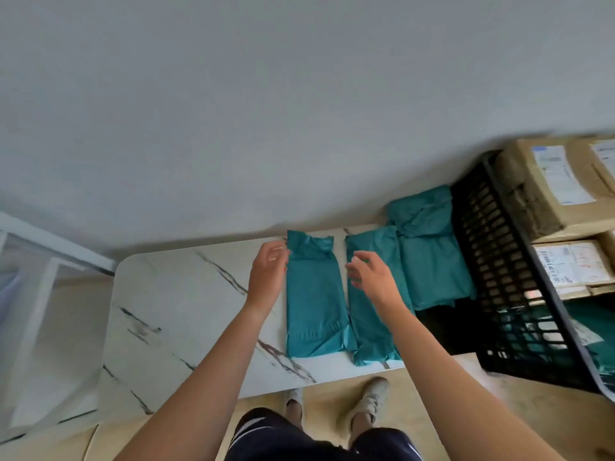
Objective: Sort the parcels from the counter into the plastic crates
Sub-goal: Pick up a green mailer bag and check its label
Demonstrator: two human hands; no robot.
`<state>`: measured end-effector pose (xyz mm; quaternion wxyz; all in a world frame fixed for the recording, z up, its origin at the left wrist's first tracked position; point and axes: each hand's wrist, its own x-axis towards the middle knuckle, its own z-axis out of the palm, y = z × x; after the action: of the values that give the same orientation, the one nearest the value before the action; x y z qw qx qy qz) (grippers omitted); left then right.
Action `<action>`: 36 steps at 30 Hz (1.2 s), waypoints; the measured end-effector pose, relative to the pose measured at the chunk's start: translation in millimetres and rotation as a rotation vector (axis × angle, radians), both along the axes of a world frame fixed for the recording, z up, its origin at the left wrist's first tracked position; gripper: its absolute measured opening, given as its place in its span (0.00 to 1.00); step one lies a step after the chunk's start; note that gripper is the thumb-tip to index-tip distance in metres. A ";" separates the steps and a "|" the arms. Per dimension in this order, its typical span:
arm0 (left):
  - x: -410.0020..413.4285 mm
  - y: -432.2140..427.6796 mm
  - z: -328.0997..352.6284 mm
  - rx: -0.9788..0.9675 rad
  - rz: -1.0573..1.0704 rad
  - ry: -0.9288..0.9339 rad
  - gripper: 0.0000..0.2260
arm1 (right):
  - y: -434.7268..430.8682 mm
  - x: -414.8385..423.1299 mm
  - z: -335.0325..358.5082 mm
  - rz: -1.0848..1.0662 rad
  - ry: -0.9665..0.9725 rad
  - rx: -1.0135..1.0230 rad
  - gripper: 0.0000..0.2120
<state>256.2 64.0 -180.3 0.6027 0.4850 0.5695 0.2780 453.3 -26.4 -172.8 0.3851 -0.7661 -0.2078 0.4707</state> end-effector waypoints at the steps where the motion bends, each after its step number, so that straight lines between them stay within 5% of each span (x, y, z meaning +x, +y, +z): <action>1: -4.1 -3.5 -20.1 -0.051 -0.022 0.077 0.10 | -0.6 -6.5 -18.8 0.035 -0.034 -0.095 0.17; 5: -14.3 -24.2 -80.0 -0.326 -0.115 0.319 0.20 | -11.5 -26.9 -80.4 0.130 -0.146 -0.325 0.18; 8: -9.5 -42.2 -99.1 -0.401 -0.155 0.347 0.10 | -17.1 -37.1 -106.6 0.130 -0.199 -0.399 0.18; 11: -4.7 -51.1 -107.5 -0.377 -0.163 0.367 0.12 | -15.3 -39.2 -116.9 0.146 -0.214 -0.418 0.21; 17: -15.9 -49.5 -96.7 -0.485 -0.004 0.122 0.06 | -16.2 -26.4 -110.7 0.026 0.025 -0.281 0.06; 22: 5.7 -38.2 -16.6 -0.392 -0.006 -0.045 0.09 | -14.9 -0.5 -42.1 -0.051 0.110 -0.064 0.06; 36: 97.2 -47.8 240.3 0.144 -0.168 -0.493 0.09 | -52.3 83.8 244.1 -0.147 -0.167 0.678 0.07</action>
<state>353.4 16.1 60.0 0.7080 0.4898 0.3420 0.3767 537.1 -78.7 71.3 0.6320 -0.6435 -0.3272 0.2819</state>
